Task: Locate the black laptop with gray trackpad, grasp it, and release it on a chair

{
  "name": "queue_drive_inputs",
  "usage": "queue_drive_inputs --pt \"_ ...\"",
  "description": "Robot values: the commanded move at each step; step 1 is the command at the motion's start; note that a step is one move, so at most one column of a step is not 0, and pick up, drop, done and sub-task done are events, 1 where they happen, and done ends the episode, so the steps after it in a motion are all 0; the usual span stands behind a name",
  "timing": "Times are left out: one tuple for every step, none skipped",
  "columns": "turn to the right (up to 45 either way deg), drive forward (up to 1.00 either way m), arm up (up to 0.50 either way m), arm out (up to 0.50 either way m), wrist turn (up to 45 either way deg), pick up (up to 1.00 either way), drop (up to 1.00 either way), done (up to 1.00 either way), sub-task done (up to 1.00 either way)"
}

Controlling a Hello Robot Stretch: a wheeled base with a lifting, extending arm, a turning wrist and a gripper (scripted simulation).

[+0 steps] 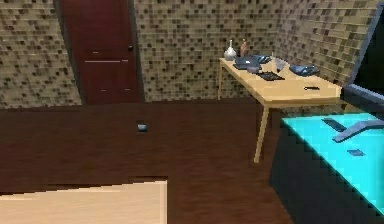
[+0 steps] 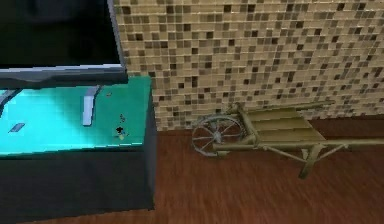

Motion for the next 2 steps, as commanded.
queue_drive_inputs --pt "0.0 1.0 0.0 0.0 0.0 0.0 0.0 0.0 0.0" --pt "12.0 0.0 0.0 0.0 0.0 0.0 0.0 0.0 0.0"
